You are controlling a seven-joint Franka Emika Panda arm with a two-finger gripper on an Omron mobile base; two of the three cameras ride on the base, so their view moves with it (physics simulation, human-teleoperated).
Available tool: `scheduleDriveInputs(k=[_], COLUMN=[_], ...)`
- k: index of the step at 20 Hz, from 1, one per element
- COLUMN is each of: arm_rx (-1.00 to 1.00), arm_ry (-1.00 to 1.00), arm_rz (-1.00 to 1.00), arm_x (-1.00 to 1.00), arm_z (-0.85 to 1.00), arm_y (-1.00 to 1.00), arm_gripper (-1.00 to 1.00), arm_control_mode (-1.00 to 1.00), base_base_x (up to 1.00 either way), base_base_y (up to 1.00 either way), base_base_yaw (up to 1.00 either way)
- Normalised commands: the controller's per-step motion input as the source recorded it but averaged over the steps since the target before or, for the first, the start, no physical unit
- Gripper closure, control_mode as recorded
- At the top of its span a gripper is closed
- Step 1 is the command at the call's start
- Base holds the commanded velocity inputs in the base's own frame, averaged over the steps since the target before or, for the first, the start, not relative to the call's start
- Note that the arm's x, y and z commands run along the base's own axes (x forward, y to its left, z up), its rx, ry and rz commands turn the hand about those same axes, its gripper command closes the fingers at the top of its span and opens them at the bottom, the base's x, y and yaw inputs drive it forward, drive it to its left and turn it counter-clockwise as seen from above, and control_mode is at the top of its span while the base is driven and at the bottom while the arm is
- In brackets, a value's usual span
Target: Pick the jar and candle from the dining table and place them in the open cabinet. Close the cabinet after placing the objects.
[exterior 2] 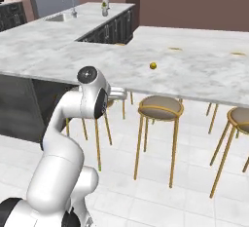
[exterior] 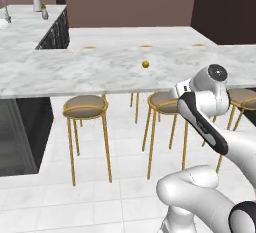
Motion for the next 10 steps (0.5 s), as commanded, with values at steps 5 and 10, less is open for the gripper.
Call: scheduleDriveInputs(k=[5,10], arm_rx=[0.00,0.00], arm_ry=[0.00,0.00], arm_rz=[0.00,0.00], arm_x=[0.00,0.00], arm_z=[0.00,0.00], arm_y=[0.00,0.00], arm_gripper=[1.00,1.00], arm_control_mode=[1.00,1.00], base_base_x=[-0.54,-0.34], base_base_y=[1.00,1.00], base_base_yaw=[0.00,0.00])
